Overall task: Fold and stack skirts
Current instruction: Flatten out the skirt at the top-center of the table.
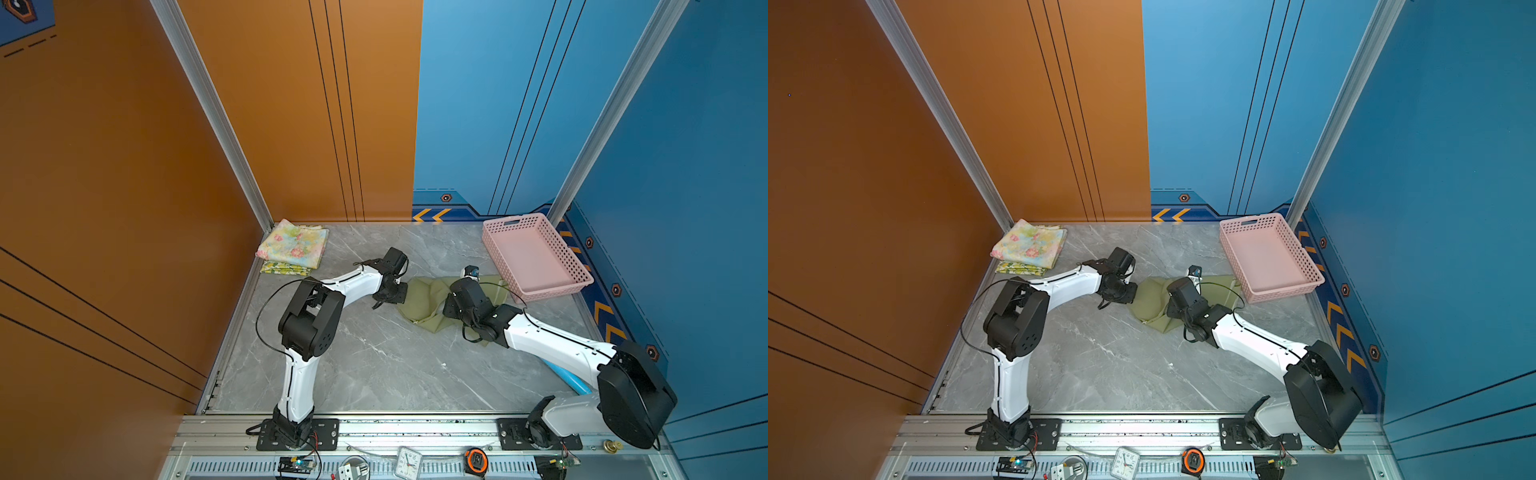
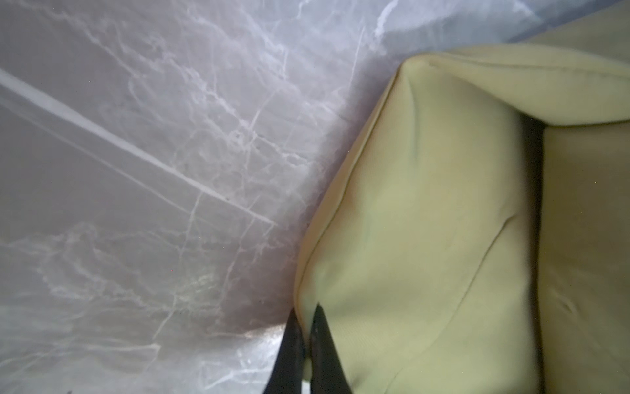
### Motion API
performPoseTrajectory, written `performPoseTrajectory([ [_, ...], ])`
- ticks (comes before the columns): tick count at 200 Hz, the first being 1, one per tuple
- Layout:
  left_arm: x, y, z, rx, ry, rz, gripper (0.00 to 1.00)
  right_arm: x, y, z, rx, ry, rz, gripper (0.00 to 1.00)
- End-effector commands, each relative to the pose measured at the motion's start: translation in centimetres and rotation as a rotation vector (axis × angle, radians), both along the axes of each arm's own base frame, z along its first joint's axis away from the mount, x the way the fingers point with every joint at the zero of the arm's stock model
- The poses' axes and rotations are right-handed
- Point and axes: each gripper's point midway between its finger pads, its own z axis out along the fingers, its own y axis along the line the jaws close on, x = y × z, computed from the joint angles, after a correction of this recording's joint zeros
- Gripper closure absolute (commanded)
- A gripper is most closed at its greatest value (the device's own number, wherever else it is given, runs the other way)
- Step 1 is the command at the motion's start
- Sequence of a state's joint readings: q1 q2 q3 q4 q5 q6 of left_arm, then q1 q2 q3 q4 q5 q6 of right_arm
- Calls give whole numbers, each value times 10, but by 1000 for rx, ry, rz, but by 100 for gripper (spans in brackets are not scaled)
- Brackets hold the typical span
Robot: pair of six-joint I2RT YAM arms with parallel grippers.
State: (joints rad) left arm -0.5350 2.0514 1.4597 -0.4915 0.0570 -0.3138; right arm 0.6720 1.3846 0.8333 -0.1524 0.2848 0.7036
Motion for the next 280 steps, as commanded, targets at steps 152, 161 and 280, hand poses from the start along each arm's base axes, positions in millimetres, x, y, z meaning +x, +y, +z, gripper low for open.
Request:
performPoseTrajectory([
  [152, -9, 123, 336, -297, -516, 296, 100, 47, -3, 314, 201, -555, -48, 100],
  [161, -9, 125, 340, -301, -524, 298, 100, 48, -3, 320, 203, -567, -50, 100],
  [280, 89, 149, 393, -405, -608, 326, 100, 176, 20, 339, 380, -590, -24, 100],
])
